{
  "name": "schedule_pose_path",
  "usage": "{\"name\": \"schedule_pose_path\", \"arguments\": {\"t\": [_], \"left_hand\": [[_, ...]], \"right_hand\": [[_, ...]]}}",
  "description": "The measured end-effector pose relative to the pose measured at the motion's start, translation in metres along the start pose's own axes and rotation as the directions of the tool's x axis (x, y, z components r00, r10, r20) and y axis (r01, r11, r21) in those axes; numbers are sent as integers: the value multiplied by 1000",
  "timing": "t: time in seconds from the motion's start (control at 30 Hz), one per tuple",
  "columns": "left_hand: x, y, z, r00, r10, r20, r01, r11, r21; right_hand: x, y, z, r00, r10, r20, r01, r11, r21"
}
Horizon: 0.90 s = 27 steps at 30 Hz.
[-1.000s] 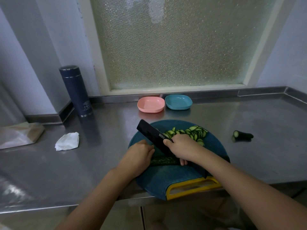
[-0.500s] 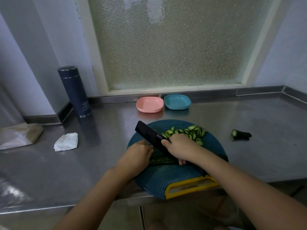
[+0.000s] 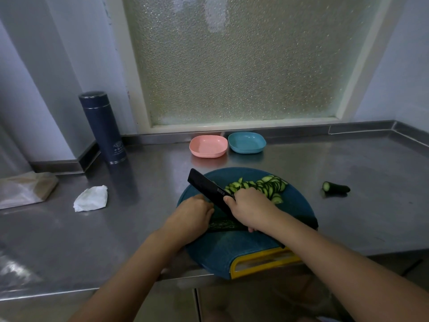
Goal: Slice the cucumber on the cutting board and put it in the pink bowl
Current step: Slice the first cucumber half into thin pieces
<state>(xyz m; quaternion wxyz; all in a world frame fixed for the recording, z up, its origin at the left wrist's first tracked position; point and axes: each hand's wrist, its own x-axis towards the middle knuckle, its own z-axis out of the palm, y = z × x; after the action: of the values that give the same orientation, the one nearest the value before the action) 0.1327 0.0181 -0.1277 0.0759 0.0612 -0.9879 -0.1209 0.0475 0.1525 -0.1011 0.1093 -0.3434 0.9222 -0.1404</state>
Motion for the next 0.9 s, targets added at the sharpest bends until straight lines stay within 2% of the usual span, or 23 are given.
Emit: {"name": "schedule_pose_path", "arguments": {"t": [0.43, 0.9], "left_hand": [[0, 0, -1, 1000, 10, 3, -10, 1000, 12], [0, 1, -2, 1000, 10, 6, -10, 1000, 0]], "right_hand": [[-1, 1, -2, 1000, -1, 28, 1, 1000, -2], [-4, -5, -1, 999, -27, -31, 26, 999, -26]]}}
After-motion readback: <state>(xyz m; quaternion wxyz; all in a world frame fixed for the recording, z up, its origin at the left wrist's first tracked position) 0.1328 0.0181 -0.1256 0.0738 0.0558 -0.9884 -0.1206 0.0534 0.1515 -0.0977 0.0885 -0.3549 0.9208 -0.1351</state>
